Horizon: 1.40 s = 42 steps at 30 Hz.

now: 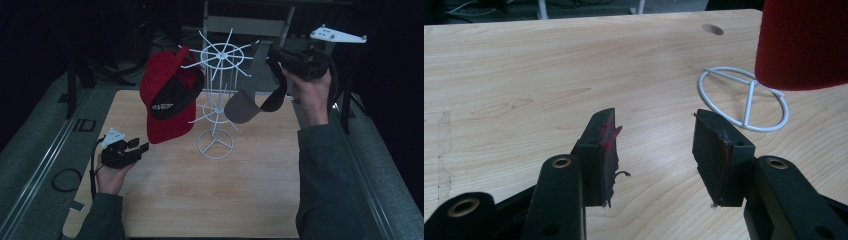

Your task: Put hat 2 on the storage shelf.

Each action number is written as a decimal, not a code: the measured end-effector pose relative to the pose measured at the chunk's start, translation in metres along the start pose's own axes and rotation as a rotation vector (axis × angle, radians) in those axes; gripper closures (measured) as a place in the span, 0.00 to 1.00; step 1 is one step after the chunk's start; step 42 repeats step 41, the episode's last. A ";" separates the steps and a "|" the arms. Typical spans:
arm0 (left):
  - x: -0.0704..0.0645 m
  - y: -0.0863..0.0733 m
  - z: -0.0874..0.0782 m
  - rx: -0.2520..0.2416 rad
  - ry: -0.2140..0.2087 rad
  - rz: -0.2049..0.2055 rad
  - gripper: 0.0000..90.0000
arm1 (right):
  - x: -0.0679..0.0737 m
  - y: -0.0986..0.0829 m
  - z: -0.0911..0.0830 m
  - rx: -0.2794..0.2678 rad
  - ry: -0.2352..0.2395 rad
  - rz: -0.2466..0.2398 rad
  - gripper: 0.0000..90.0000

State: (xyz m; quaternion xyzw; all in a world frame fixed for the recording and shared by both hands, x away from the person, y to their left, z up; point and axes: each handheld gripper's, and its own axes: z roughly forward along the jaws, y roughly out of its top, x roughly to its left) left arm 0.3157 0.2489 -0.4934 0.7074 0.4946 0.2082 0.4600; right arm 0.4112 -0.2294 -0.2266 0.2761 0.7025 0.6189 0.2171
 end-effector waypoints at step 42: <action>-0.001 -0.001 0.003 0.008 0.001 0.004 0.58 | -0.026 -0.048 -0.022 0.071 -0.120 0.017 0.46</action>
